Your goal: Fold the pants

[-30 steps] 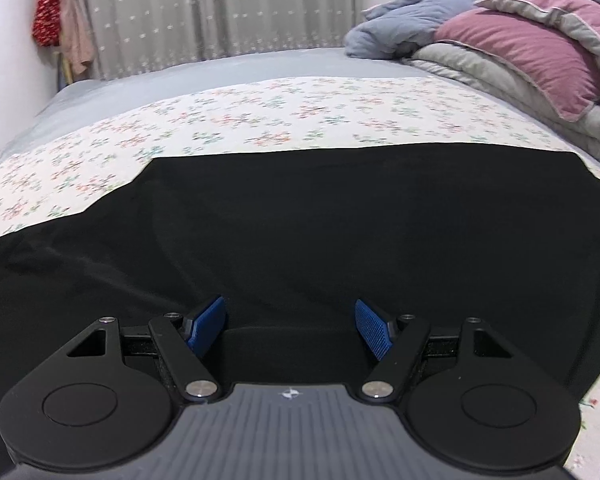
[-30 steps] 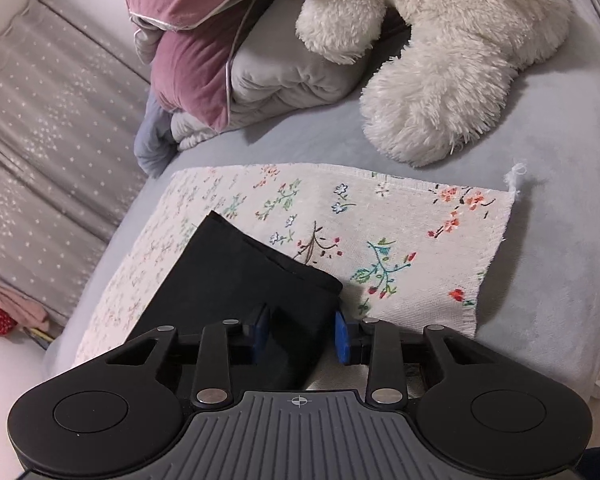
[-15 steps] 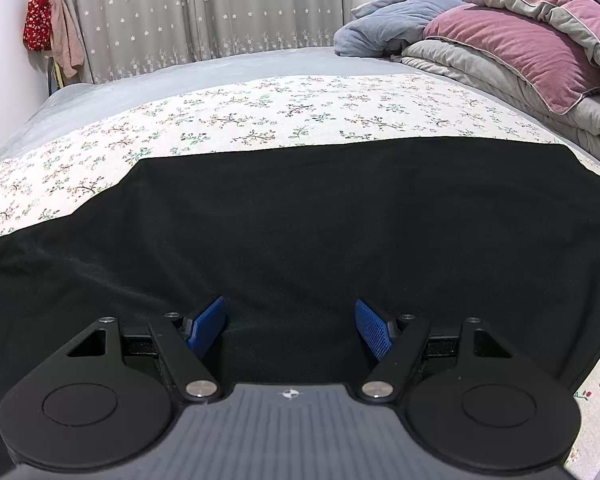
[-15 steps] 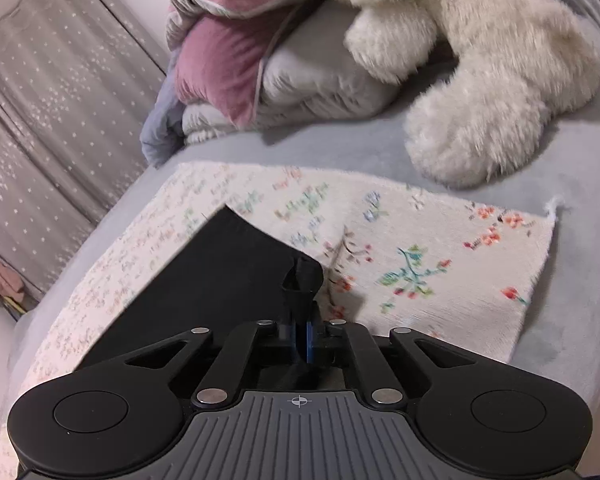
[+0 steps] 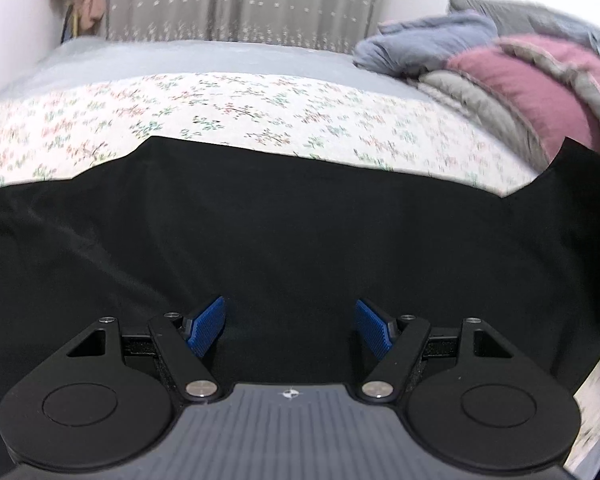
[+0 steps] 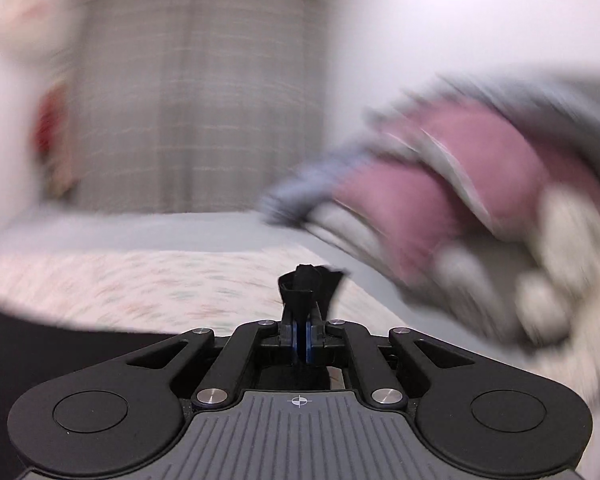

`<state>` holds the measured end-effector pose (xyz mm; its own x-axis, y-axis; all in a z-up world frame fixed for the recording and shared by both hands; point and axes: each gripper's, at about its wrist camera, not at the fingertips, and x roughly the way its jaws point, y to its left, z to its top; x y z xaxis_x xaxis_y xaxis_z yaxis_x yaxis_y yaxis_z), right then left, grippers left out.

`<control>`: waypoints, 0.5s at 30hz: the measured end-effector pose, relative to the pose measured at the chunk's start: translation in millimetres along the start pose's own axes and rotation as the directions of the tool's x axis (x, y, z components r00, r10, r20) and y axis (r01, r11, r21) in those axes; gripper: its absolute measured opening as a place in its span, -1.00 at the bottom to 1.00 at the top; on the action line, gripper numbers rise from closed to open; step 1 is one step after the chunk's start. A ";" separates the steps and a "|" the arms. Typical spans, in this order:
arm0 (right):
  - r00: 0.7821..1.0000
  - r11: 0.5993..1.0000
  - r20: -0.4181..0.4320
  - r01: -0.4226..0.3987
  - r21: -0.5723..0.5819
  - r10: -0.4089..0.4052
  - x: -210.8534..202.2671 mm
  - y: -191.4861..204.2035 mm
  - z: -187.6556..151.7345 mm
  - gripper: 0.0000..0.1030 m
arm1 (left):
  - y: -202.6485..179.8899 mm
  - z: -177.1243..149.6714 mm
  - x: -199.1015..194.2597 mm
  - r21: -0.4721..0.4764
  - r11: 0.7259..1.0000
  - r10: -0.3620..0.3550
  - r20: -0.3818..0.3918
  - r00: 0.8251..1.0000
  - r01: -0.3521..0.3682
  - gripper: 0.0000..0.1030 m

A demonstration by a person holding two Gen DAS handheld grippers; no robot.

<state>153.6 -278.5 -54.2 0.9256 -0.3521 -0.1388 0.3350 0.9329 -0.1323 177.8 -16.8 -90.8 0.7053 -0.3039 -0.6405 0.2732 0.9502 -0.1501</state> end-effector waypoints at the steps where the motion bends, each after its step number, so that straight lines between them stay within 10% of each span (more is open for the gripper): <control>1: 0.998 0.994 0.009 -0.056 -0.096 0.057 -3.8 25.0 -1.9 -0.91 | 3.7 1.5 -0.7 -0.025 1.000 -0.010 0.005 1.000 0.010 0.73; 7: 0.951 0.764 -0.068 -0.285 -0.579 0.303 -32.2 153.2 -46.0 -0.91 | 24.0 2.6 -1.5 -0.180 0.978 -0.104 0.002 0.995 0.103 0.73; 13: 0.914 0.695 -0.169 -0.392 -0.603 0.368 -37.7 175.1 -59.2 -0.73 | 29.1 2.2 -2.7 -0.231 0.961 -0.159 0.000 0.987 0.155 0.76; 15: 0.908 0.698 -0.178 -0.408 -0.589 0.380 -39.5 171.2 -57.7 -0.22 | 28.6 3.1 -2.1 -0.239 0.958 -0.167 -0.003 0.986 0.161 0.76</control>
<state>164.2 -109.2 -128.0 0.9362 0.0217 -0.3509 -0.2474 0.7499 -0.6135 186.1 10.9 -91.4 0.6480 -0.4577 -0.6087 0.2189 0.8775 -0.4268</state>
